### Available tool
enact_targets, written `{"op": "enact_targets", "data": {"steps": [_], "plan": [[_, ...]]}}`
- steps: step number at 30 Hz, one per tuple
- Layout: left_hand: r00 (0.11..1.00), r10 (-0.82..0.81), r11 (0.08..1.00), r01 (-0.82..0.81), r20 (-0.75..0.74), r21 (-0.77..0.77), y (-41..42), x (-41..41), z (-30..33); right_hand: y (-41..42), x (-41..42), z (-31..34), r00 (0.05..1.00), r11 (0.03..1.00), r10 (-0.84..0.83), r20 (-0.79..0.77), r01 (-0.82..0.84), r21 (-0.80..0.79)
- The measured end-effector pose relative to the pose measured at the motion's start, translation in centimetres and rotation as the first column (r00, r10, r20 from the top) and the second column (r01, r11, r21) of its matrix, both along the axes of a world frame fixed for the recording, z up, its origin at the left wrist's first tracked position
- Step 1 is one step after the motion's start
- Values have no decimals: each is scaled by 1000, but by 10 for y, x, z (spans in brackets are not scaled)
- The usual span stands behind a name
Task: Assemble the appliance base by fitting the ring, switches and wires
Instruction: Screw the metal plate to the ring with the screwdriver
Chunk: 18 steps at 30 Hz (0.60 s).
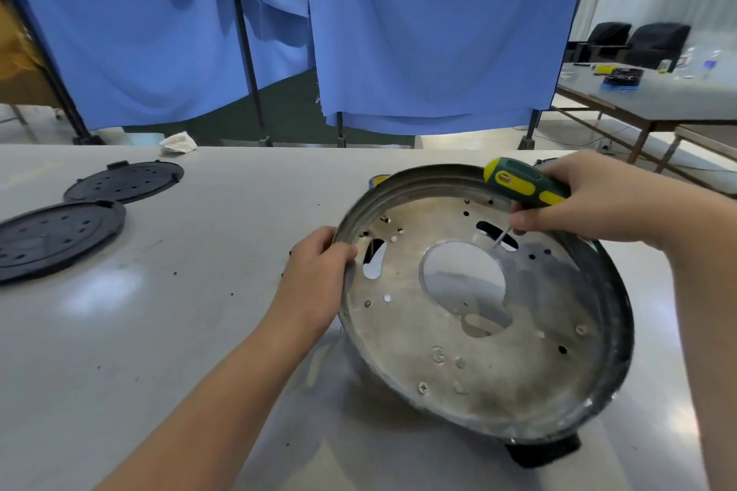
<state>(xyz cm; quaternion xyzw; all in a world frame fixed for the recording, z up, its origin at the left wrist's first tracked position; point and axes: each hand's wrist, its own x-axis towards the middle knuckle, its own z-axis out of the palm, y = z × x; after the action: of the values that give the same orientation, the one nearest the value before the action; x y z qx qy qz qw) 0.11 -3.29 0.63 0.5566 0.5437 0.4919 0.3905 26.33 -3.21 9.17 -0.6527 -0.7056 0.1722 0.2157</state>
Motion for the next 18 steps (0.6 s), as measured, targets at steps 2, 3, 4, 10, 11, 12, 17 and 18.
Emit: {"op": "enact_targets", "data": {"steps": [2, 3, 4, 10, 11, 12, 17, 18], "plan": [[999, 2, 999, -4, 32, 48, -2, 2, 2, -4, -8, 5, 1000, 998, 28, 0, -28, 64], [999, -1, 998, -2, 39, 70, -4, 2, 2, -6, -13, 7, 999, 995, 51, 3, -51, 83], [999, -5, 996, 1, 44, 88, -6, 3, 3, -9, -19, 9, 997, 992, 81, 1, -81, 95], [993, -56, 976, 33, 99, 216, -22, 9, 11, -21, -50, 17, 975, 964, 224, 4, -222, 147], [992, -64, 970, 36, 110, 242, -24, 10, 12, -23, -53, 19, 972, 961, 235, 1, -232, 149], [990, -77, 962, 42, 120, 269, -26, 11, 12, -25, -54, 21, 970, 959, 243, -7, -239, 155], [982, -121, 929, 60, 145, 364, -35, 15, 14, -37, -56, 29, 953, 936, 295, -62, -276, 220], [983, -121, 925, 62, 136, 375, -36, 15, 14, -39, -57, 30, 949, 932, 306, -68, -285, 225]]}}
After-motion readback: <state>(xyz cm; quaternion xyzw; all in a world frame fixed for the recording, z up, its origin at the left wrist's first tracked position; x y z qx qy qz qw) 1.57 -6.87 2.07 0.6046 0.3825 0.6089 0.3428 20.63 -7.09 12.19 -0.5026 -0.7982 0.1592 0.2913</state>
